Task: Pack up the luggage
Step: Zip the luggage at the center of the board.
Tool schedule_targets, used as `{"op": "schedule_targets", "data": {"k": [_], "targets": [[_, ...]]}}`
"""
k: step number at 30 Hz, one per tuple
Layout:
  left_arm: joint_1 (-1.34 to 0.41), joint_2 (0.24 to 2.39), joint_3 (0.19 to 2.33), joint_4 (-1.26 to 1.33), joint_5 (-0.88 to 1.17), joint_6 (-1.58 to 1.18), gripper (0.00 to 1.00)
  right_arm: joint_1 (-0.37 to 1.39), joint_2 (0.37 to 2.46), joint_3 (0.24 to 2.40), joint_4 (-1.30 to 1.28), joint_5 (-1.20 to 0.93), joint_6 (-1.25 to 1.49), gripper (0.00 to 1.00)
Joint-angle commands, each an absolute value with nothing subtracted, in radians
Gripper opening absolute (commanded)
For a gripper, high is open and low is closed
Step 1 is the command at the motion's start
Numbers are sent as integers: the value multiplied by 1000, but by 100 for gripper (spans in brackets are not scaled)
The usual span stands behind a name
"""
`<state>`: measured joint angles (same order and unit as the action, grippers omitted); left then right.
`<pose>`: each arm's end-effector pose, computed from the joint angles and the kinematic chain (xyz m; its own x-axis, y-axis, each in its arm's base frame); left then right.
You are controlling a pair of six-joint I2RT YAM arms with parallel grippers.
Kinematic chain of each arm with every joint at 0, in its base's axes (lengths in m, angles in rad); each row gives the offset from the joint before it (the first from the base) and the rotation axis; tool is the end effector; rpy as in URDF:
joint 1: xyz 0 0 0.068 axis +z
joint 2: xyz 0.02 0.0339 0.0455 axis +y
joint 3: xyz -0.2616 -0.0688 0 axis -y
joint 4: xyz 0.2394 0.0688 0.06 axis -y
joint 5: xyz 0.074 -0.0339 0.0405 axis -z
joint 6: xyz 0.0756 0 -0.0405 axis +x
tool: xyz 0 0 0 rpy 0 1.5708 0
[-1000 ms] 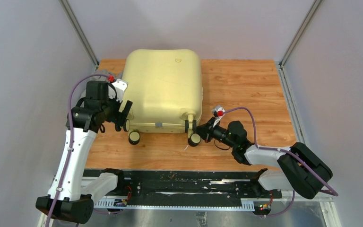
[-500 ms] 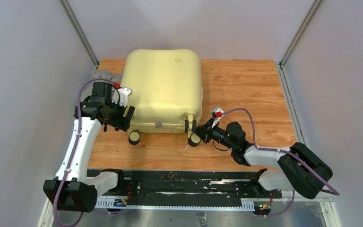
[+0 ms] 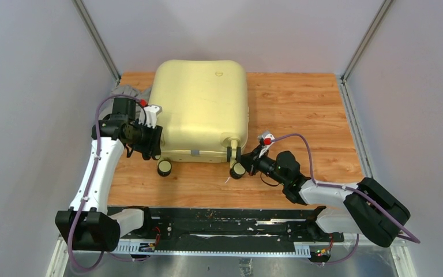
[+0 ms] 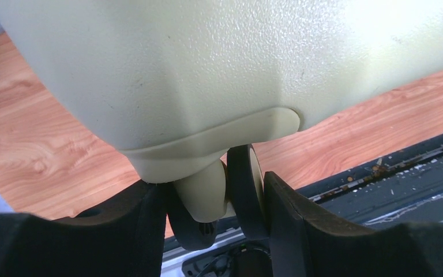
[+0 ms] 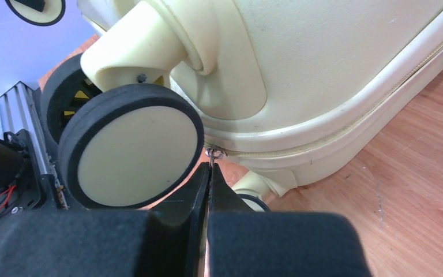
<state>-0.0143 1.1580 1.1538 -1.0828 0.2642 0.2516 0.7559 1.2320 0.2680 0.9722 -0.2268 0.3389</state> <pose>0.2228 -0.0229 0.2820 -0.8236 0.2521 -0.5080 0.3514 0.9300 -0.1081 0.1823 0.1952 0.1990 -0.2710 0.1897 -0.9437 -0.7867 0.5214 0.3307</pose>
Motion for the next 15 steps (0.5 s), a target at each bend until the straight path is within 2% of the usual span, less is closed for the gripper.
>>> {"op": "schedule_targets", "data": {"k": [1,10,15], "targets": [[-57,1175,1168,-1065,531,277,0,794,1189,260,1016,-136,290,0],[-307,1165,1163,-971,548,148,0,851,1251,312,1092,46,203,0],[-483,1199,1232,-925,515,40,0,754,1293,380,1136,50,196,0]]}}
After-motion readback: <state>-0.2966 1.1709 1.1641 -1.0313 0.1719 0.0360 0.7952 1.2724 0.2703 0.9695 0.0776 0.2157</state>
